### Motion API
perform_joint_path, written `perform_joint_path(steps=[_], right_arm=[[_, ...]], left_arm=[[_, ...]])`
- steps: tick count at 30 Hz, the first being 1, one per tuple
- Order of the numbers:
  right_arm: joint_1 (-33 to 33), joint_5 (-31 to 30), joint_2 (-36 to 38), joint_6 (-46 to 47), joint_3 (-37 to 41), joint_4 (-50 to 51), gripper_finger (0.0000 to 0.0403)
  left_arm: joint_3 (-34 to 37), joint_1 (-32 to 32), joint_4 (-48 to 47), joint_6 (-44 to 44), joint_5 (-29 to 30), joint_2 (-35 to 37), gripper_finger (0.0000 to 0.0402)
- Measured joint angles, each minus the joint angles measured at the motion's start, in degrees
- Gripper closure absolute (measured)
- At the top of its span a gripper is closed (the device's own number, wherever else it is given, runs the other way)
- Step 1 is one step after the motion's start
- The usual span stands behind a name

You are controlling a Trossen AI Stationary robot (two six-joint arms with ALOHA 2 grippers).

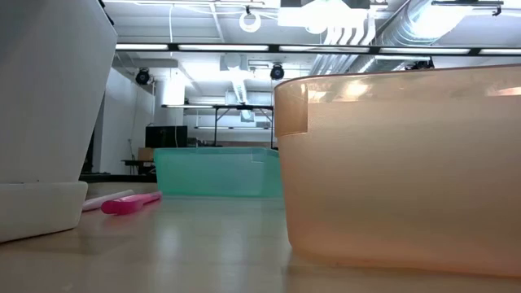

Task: Sort pens & pencils
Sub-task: Put the yellow pen into the orange bin

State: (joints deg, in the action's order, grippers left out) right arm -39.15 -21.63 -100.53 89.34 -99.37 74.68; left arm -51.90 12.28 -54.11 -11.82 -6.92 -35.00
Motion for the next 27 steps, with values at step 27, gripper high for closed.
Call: perform_joint_path(steps=[27], right_arm=[[24.1, 8.3, 14.4, -56.5, 5.8, 8.0, 0.0279]], left_arm=[[0.0, 0.0, 0.2, -13.0, 5.0, 0.0, 0.0263]])
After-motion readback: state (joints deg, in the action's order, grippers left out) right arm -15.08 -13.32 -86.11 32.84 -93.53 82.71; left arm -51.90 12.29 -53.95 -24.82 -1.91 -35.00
